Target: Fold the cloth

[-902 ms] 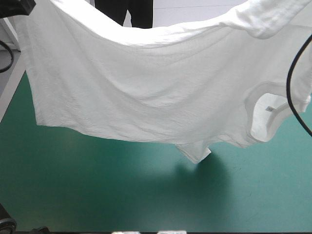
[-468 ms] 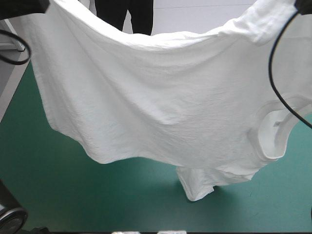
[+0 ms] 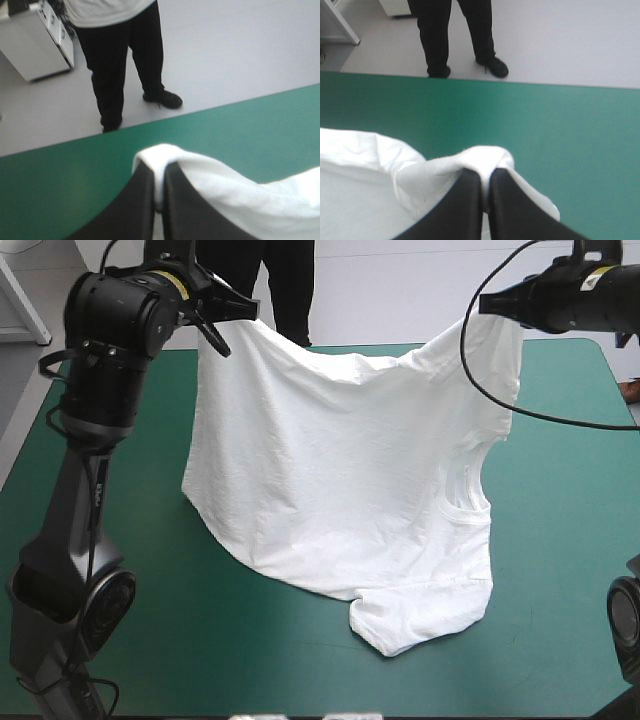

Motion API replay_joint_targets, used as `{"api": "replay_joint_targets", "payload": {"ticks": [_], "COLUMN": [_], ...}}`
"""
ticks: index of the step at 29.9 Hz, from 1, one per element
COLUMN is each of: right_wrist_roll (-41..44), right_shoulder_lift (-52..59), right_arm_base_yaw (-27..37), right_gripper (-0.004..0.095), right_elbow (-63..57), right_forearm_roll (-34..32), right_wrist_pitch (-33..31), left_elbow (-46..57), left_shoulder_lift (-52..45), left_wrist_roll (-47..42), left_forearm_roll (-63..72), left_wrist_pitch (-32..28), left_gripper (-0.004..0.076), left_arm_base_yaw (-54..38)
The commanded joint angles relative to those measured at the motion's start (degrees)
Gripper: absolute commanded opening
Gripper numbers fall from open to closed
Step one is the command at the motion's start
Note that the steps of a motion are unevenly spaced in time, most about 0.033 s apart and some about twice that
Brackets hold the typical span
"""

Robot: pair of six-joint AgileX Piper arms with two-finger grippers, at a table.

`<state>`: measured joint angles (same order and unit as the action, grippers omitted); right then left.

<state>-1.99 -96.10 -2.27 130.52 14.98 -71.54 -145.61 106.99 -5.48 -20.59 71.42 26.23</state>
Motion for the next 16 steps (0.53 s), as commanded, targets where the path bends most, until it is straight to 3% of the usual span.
{"api": "replay_joint_targets", "payload": {"ticks": [1,16], "right_wrist_roll": [-1.1,-1.2], "right_shoulder_lift": [-0.6,-19.9], "right_arm_base_yaw": [0.4,0.4], "right_gripper": [-0.0015,-0.0015], "right_elbow": [-3.0,-7.3], "right_forearm_roll": [2.8,3.6], "right_wrist_pitch": [3.1,8.5], "left_elbow": [0.5,0.5], "left_shoulder_lift": [0.3,20.6], "left_wrist_roll": [-0.3,0.8], "left_forearm_roll": [4.7,14.1], "left_wrist_pitch": [2.0,-2.7], "left_gripper": [-0.001,-0.001], "left_arm_base_yaw": [-3.3,-10.4]}}
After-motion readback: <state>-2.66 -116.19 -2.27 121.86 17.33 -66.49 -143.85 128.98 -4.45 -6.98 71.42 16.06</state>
